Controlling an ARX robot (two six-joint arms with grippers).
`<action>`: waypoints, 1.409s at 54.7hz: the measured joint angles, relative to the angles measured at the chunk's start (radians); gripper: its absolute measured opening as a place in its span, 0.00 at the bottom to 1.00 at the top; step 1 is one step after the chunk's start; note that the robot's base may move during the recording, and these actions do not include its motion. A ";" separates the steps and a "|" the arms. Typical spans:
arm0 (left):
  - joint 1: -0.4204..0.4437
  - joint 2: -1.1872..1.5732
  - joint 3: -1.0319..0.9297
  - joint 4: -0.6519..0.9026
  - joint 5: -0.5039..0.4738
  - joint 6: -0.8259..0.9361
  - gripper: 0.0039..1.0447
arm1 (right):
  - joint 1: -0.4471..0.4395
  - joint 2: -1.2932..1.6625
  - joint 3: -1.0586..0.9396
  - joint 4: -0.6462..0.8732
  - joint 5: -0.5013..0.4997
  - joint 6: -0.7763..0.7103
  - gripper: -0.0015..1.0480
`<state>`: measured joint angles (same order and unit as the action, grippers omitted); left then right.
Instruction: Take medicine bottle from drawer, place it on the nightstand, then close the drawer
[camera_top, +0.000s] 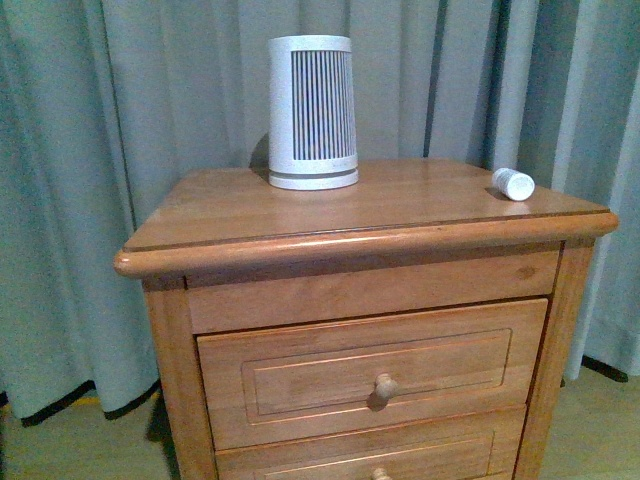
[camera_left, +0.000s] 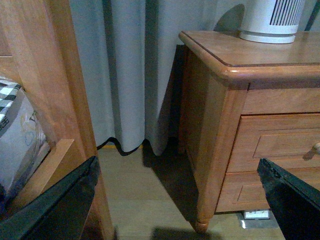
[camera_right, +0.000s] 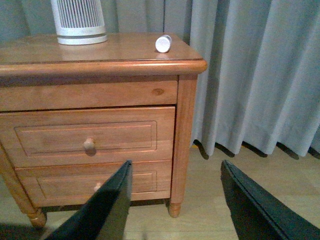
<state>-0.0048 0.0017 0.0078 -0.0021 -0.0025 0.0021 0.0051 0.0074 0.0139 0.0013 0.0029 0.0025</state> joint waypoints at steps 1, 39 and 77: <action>0.000 0.000 0.000 0.000 0.000 0.000 0.94 | 0.000 0.000 0.000 0.000 0.000 0.000 0.40; 0.000 0.000 0.000 0.000 0.000 0.000 0.94 | -0.002 -0.001 0.000 0.000 0.000 0.000 0.47; 0.000 0.000 0.000 0.000 0.000 0.000 0.94 | -0.002 -0.001 0.000 0.000 0.000 0.000 0.93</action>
<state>-0.0048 0.0017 0.0078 -0.0021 -0.0025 0.0021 0.0032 0.0067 0.0139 0.0013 0.0025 0.0025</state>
